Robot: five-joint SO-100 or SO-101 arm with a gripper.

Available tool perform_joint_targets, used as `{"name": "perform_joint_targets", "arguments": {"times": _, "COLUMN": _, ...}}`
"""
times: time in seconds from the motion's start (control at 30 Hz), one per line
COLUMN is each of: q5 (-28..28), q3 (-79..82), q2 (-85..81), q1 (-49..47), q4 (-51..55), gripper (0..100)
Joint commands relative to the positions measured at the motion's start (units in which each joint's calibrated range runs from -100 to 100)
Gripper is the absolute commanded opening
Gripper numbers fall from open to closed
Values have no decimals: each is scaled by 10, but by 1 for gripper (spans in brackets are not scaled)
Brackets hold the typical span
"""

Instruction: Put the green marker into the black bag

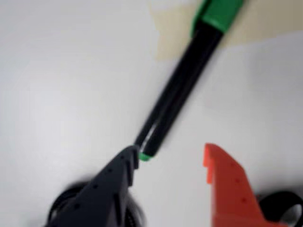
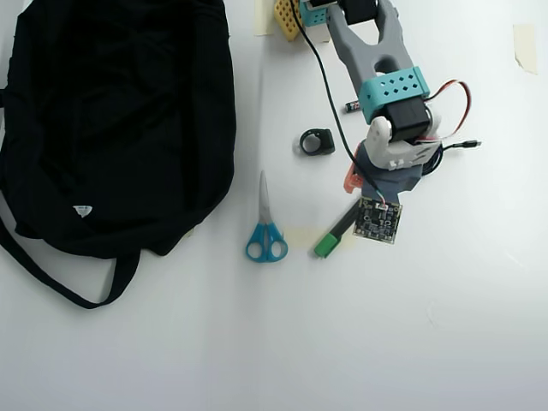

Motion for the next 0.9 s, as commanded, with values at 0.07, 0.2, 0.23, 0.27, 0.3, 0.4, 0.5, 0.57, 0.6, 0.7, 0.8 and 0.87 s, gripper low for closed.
{"name": "perform_joint_targets", "arguments": {"times": 0.07, "q5": -19, "q3": -64, "q2": 14, "q1": 3, "q4": 29, "gripper": 18}}
{"name": "perform_joint_targets", "arguments": {"times": 0.2, "q5": -37, "q3": -79, "q2": 33, "q1": 3, "q4": 48, "gripper": 18}}
{"name": "perform_joint_targets", "arguments": {"times": 0.23, "q5": -40, "q3": -81, "q2": 37, "q1": 3, "q4": 50, "gripper": 18}}
{"name": "perform_joint_targets", "arguments": {"times": 0.27, "q5": -42, "q3": -81, "q2": 38, "q1": 3, "q4": 51, "gripper": 18}}
{"name": "perform_joint_targets", "arguments": {"times": 0.3, "q5": -44, "q3": -81, "q2": 39, "q1": 3, "q4": 51, "gripper": 18}}
{"name": "perform_joint_targets", "arguments": {"times": 0.4, "q5": -50, "q3": -96, "q2": 39, "q1": 3, "q4": 51, "gripper": 18}}
{"name": "perform_joint_targets", "arguments": {"times": 0.5, "q5": -51, "q3": -115, "q2": 40, "q1": 0, "q4": 50, "gripper": 18}}
{"name": "perform_joint_targets", "arguments": {"times": 0.57, "q5": -52, "q3": -124, "q2": 40, "q1": -1, "q4": 48, "gripper": 18}}
{"name": "perform_joint_targets", "arguments": {"times": 0.6, "q5": -56, "q3": -127, "q2": 40, "q1": -1, "q4": 48, "gripper": 18}}
{"name": "perform_joint_targets", "arguments": {"times": 0.7, "q5": -68, "q3": -128, "q2": 40, "q1": -3, "q4": 48, "gripper": 21}}
{"name": "perform_joint_targets", "arguments": {"times": 0.8, "q5": -69, "q3": -128, "q2": 40, "q1": -6, "q4": 45, "gripper": 22}}
{"name": "perform_joint_targets", "arguments": {"times": 0.87, "q5": -66, "q3": -134, "q2": 45, "q1": -9, "q4": 44, "gripper": 22}}
